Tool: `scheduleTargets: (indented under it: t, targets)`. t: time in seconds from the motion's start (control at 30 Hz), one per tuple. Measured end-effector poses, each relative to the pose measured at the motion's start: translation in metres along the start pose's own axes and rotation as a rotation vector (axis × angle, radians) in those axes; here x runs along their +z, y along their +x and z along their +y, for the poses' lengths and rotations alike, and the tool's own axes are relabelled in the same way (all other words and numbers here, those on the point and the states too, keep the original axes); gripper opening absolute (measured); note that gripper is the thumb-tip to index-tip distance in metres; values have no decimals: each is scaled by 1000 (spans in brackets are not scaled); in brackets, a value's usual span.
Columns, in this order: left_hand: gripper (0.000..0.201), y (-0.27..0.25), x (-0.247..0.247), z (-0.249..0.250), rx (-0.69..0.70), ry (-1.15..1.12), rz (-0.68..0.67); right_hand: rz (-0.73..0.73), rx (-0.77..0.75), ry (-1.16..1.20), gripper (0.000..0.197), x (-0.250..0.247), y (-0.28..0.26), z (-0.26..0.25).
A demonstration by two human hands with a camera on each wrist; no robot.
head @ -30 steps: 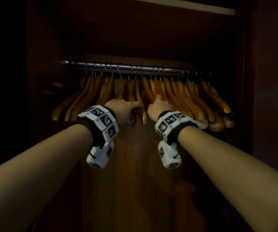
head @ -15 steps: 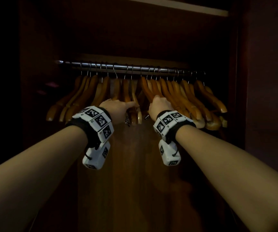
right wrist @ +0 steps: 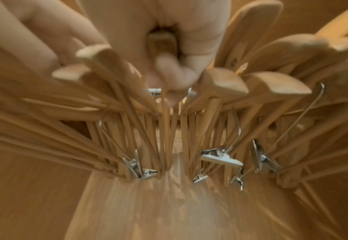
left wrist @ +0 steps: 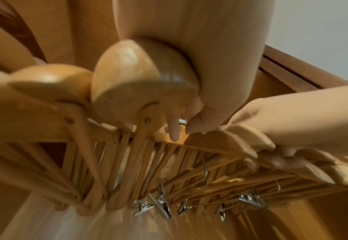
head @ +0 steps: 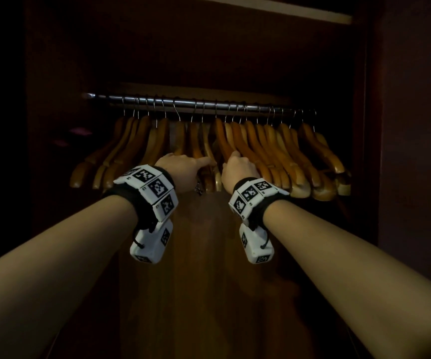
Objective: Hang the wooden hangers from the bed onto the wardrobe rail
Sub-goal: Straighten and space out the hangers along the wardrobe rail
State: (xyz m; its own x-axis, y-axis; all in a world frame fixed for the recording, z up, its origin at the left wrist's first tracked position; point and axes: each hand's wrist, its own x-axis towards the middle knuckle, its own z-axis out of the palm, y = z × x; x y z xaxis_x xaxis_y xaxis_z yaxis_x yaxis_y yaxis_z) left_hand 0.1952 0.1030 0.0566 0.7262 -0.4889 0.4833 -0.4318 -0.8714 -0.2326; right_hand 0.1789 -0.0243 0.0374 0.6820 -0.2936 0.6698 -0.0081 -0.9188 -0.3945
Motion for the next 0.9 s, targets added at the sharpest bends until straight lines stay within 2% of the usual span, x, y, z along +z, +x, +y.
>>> scheduleTargets:
  t: [0.17, 0.27, 0.43, 0.5, 0.57, 0.63, 0.7, 0.77, 0.83, 0.9]
  targets:
    - [55, -2, -1, -1, 18, -25, 7, -31, -8, 140, 48, -7, -5, 0]
    - [51, -1, -2, 0, 28, -55, 13, 92, -80, 164, 49, -15, -11, 7]
    - [47, 5, 0, 6, 48, -57, 15, 288, -202, 123, 35, -26, -16, 29]
    - [45, 6, -1, 11, 26, -60, 12, 347, -282, 60, 31, -28, -13, 37]
    - [42, 9, -6, 19, 8, -66, 16, 381, -270, -54, 31, -33, -3, 46]
    - [38, 16, -13, 28, -4, -66, 31, 316, -164, -118, 38, -39, 10, 56]
    - [37, 23, -20, 39, -52, -72, 21, 165, -88, -112, 47, -44, 19, 65]
    - [39, 31, -27, 52, -90, -61, 42, 50, -108, -93, 52, -46, 25, 73]
    - [40, 39, -31, 65, -98, -67, 85, 13, -184, -77, 52, -47, 29, 78]
    - [39, 45, -29, 78, -103, -74, 70, -2, -247, -74, 50, -48, 32, 80]
